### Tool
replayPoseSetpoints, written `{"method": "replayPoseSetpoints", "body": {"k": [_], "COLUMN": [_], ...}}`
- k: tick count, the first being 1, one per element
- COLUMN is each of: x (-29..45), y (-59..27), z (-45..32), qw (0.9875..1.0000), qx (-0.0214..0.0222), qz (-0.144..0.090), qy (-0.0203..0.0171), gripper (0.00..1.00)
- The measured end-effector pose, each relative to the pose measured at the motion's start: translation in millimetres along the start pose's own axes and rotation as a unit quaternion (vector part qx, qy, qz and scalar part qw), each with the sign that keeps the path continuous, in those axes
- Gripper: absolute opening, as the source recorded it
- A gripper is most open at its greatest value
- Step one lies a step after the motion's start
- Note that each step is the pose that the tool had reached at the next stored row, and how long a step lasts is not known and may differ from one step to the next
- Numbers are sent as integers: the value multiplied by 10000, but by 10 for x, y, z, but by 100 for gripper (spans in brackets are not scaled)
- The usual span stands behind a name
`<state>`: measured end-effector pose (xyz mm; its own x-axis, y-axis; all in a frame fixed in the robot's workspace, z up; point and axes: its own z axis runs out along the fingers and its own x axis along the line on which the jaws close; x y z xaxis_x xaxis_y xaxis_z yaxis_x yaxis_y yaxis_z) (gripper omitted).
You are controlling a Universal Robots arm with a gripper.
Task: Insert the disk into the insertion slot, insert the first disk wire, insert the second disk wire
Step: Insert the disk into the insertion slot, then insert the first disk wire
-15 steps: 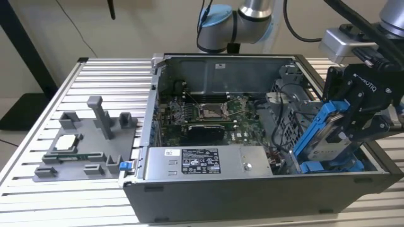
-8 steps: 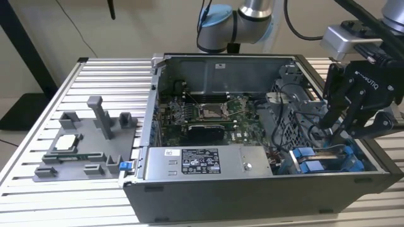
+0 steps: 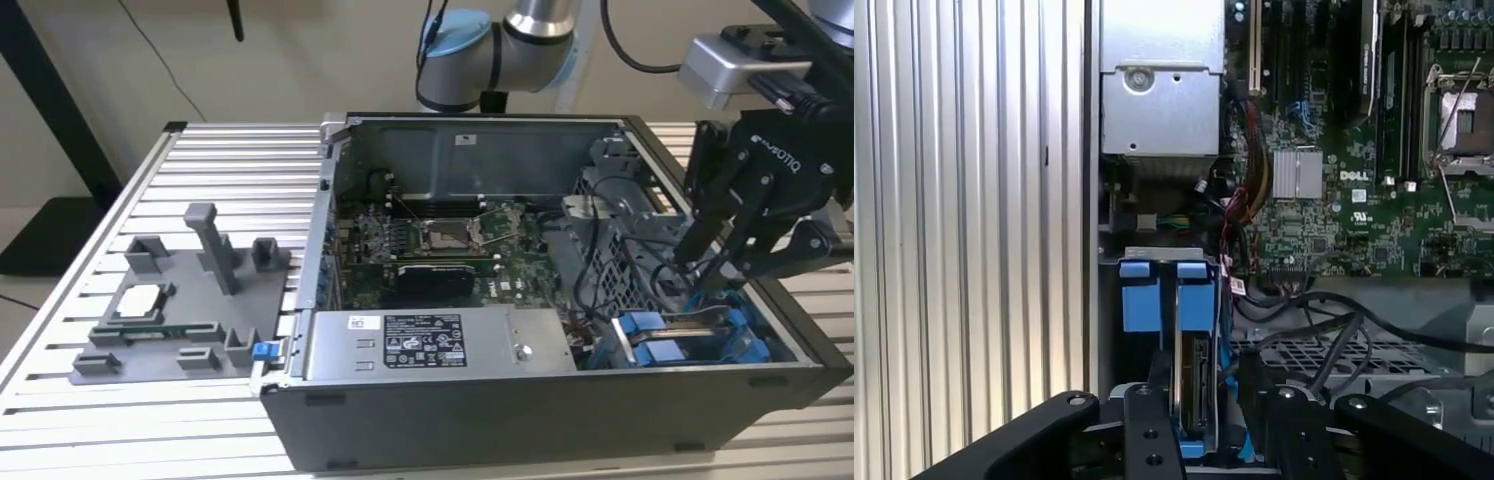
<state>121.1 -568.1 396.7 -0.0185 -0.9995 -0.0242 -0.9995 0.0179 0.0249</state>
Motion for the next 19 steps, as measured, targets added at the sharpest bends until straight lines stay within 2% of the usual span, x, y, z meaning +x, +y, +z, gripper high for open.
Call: {"method": "replayPoseSetpoints", "body": {"k": [4,6,8,14,16,19], "x": [-66,-90,-104,-173,-184,-184], "y": [1,1,0,-7,-13,-16], "z": [1,6,21,69,82,88], "qw": [9999,9999,9998,9998,9997,9997], "qx": [77,120,150,188,213,225], "qz": [-4,-6,-8,-8,-10,-7], "qy": [-76,-101,-106,-110,-119,-129], "gripper": [100,100,100,100,100,100]}}
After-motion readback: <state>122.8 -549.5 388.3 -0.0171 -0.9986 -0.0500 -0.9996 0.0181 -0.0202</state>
